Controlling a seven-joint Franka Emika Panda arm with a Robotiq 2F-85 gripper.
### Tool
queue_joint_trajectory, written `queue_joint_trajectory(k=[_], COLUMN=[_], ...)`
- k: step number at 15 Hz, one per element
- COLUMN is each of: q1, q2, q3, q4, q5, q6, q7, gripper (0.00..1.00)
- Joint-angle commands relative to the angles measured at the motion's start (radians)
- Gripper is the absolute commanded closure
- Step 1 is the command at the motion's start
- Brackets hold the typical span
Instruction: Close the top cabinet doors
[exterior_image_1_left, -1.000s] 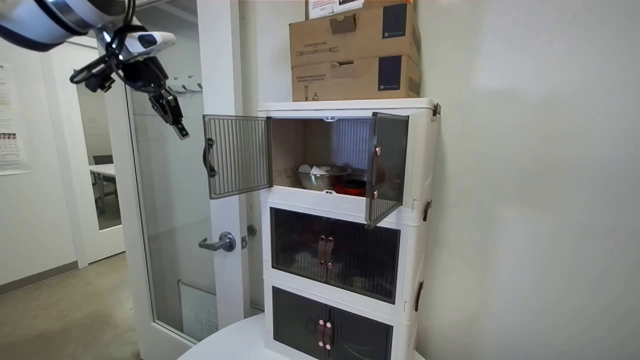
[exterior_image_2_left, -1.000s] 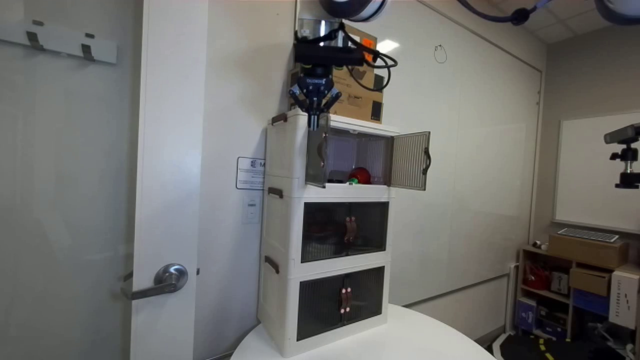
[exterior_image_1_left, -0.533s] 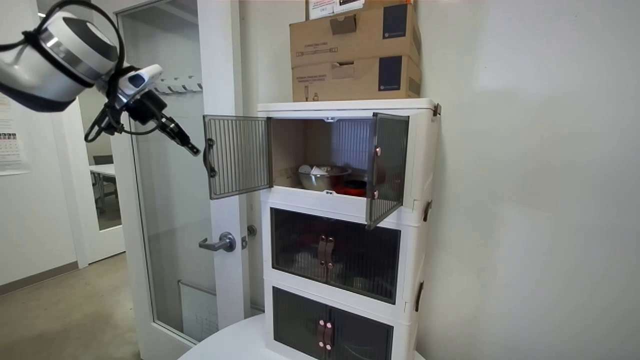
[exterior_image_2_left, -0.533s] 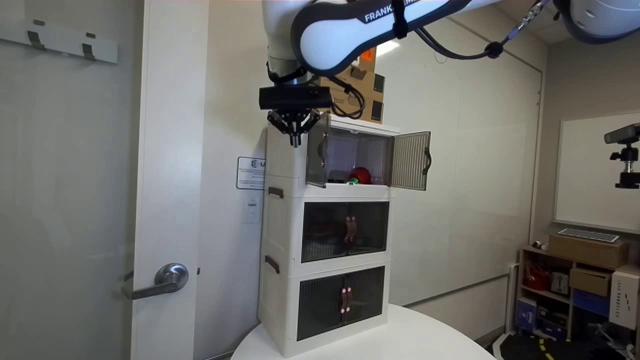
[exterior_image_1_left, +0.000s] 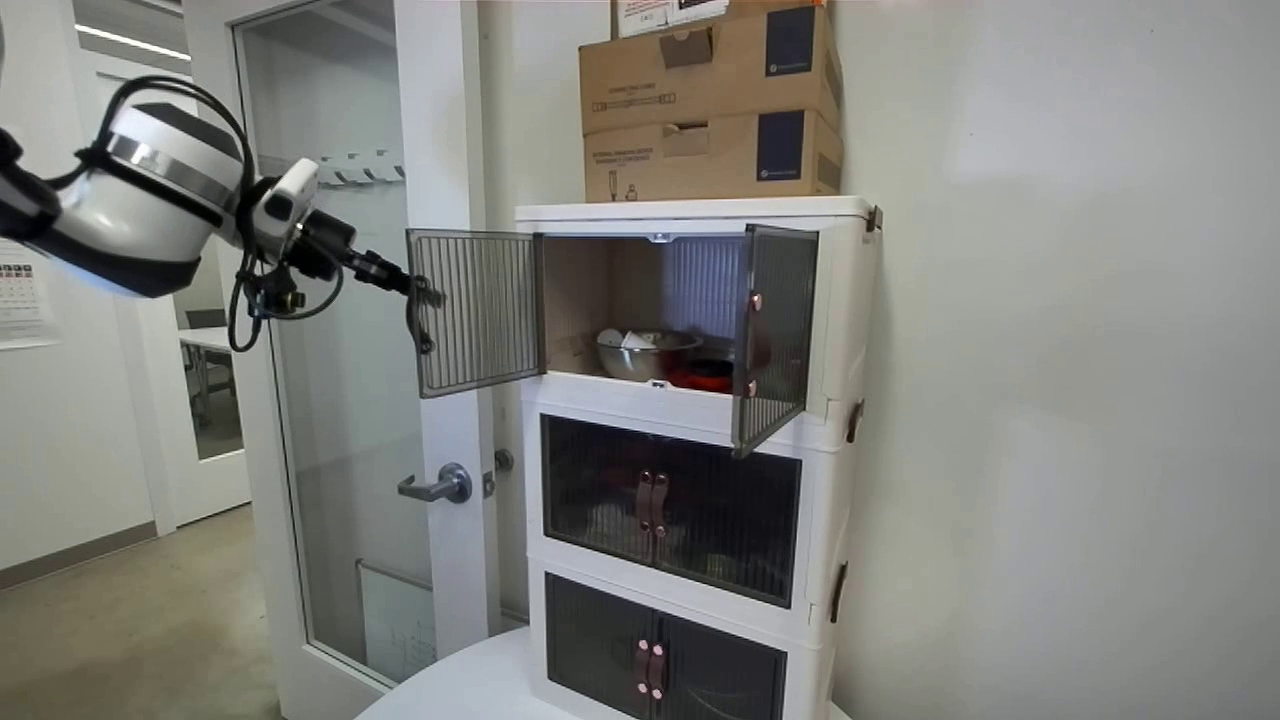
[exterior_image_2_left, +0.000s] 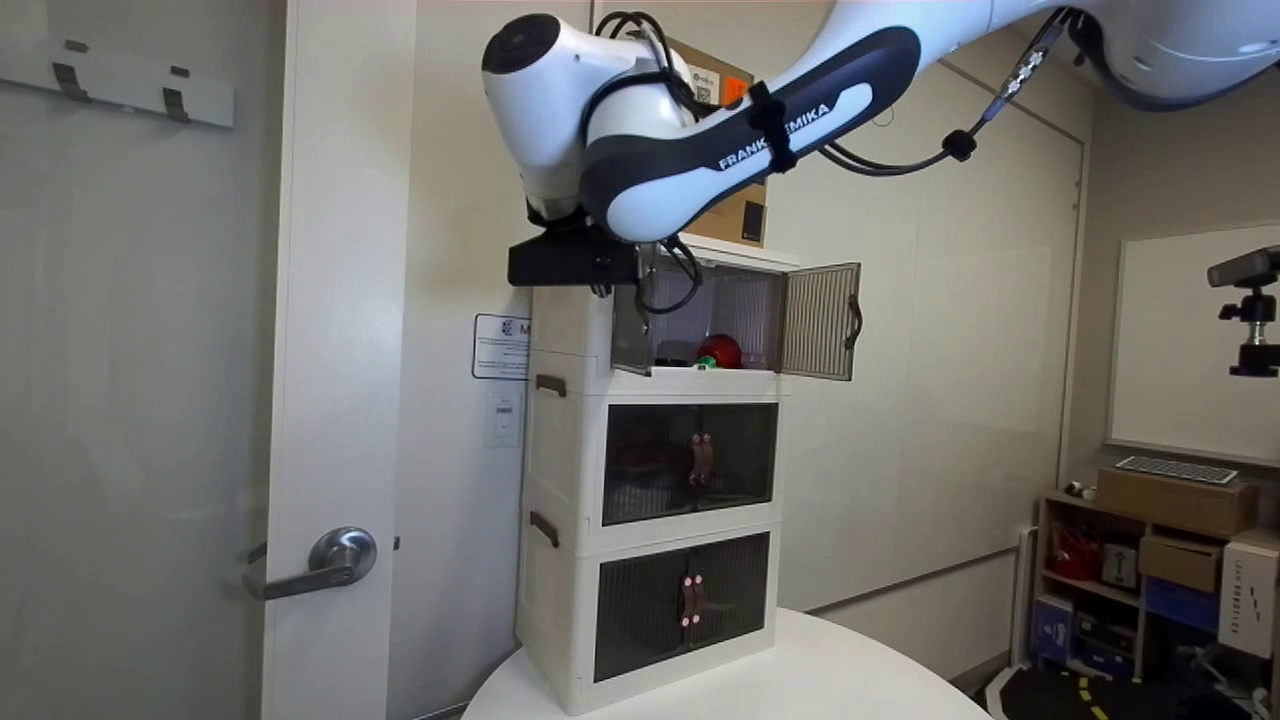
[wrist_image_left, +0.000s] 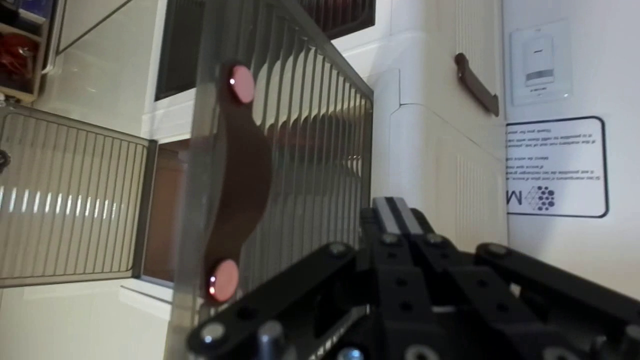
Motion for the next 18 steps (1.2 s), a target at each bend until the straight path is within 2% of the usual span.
queue_joint_trajectory(k=[1, 8, 9, 11, 14, 15, 18], q1=[0.038, 0.022, -0.021, -0.038, -0.078, -0.067, -0.107], q2=[0.030, 0.008, 0.017, 0.020, 0.006, 0.005, -0.011], q3=[-0.048, -0.088, -0.029, -0.008, 0.043, 0.021, 0.063], q4=[0.004, -0.036, -0.022, -0.018, -0.036, -0.043, -0.075], q5=[-0.089, -0.078, -0.107, -0.102, -0.096, -0.072, -0.022], q6=[-0.079, -0.197, -0.236, -0.260, -0.180, -0.139, 0.020], q7=[0.117, 0.211, 0.225, 0.249, 0.234, 0.229, 0.191], gripper=[1.00, 1.00, 1.00, 1.00, 1.00, 1.00, 1.00])
